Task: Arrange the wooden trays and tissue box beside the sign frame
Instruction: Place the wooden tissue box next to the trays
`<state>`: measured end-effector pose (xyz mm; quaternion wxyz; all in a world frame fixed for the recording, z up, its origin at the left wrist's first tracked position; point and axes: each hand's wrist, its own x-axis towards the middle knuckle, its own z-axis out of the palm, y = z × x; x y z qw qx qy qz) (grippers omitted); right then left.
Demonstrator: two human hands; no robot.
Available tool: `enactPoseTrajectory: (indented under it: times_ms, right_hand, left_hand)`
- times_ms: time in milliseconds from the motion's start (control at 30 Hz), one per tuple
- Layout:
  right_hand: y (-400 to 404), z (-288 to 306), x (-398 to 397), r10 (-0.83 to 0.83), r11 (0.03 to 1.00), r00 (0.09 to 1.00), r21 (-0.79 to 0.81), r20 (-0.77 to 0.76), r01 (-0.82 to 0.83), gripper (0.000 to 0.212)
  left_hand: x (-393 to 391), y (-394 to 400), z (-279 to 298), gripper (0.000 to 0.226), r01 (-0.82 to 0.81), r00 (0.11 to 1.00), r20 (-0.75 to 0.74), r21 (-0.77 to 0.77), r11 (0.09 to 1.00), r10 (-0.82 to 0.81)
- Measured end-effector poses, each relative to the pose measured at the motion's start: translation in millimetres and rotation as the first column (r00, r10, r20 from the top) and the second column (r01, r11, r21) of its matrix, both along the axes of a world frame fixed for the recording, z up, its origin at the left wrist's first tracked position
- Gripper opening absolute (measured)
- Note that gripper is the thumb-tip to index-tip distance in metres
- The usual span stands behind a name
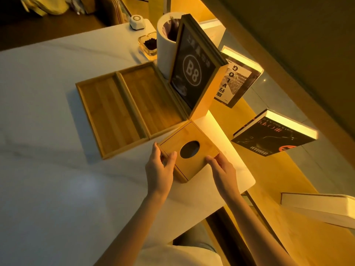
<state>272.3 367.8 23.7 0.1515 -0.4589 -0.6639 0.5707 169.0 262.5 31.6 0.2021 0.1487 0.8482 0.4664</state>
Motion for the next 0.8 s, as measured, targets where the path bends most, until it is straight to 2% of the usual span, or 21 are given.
enactPoseTrajectory:
  times_ms: [133,167,267,300,400,500,800]
  right_hand:
    - [1,0,0,0.015,1.0,1.0,-0.007,0.017,-0.015,0.028]
    - [1,0,0,0.024,1.0,0.999,-0.014,0.03,-0.023,0.03]
    - [0,3,1,0.027,0.999,0.993,0.033,0.112,-0.031,0.073]
    - [-2,5,2,0.034,0.995,0.99,0.088,0.137,-0.046,0.079]
    - [-8,7,5,0.07,0.974,0.989,0.204,0.133,-0.097,0.072]
    - [-12,8,8,0.032,0.982,0.995,0.183,0.092,-0.049,0.068]
    - [-31,2,5,-0.081,0.971,0.991,0.232,0.102,0.056,0.067]
  left_hand:
    - [0,-1,-5,0.061,0.005,1.0,-0.015,-0.029,1.0,-0.006]
    - [0,-2,-8,0.062,0.013,1.0,-0.017,-0.035,0.999,-0.014]
    - [2,-7,-12,0.071,0.062,0.99,-0.117,-0.094,0.994,-0.073]
    - [5,-9,-13,0.074,0.08,0.979,-0.18,-0.114,0.99,-0.099]
    - [14,-13,-11,0.074,0.137,0.931,-0.306,-0.212,0.968,-0.199]
    - [10,-12,-9,0.073,0.196,0.919,-0.285,-0.269,0.943,-0.273]
    - [-14,-18,-8,0.077,0.374,0.857,-0.23,-0.339,0.863,-0.462]
